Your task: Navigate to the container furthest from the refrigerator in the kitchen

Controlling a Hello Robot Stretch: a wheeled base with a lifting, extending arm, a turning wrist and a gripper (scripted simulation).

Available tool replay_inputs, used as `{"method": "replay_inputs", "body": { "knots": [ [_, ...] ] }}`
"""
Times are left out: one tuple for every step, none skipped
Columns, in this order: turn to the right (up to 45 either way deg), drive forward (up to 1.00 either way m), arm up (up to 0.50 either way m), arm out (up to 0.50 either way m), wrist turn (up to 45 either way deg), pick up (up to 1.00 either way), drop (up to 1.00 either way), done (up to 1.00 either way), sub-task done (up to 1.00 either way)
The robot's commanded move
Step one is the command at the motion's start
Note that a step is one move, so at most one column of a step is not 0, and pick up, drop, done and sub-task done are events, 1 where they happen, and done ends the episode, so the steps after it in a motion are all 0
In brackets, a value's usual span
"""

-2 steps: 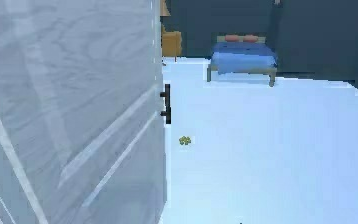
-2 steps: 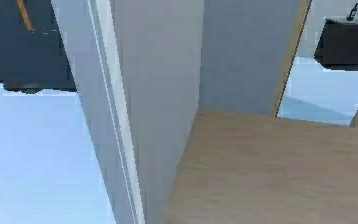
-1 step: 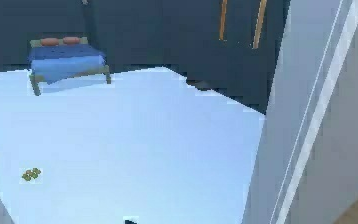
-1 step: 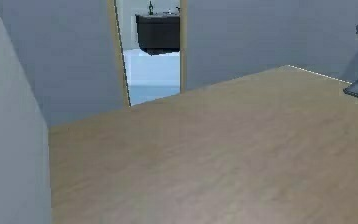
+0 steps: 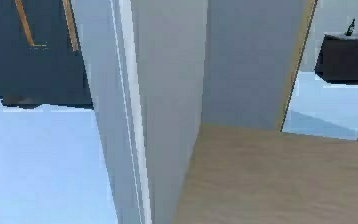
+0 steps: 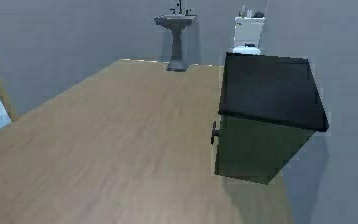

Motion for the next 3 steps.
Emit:
{"method": "replay_inputs", "body": {
  "knots": [
    [36.0,0.0,0.0,0.0,0.0,0.0,0.0,0.0,0.0],
    [0.0,1.0,0.0,0.0,0.0,0.0,0.0,0.0,0.0],
    [0.0,1.0,0.0,0.0,0.0,0.0,0.0,0.0,0.0]
  ]
}}
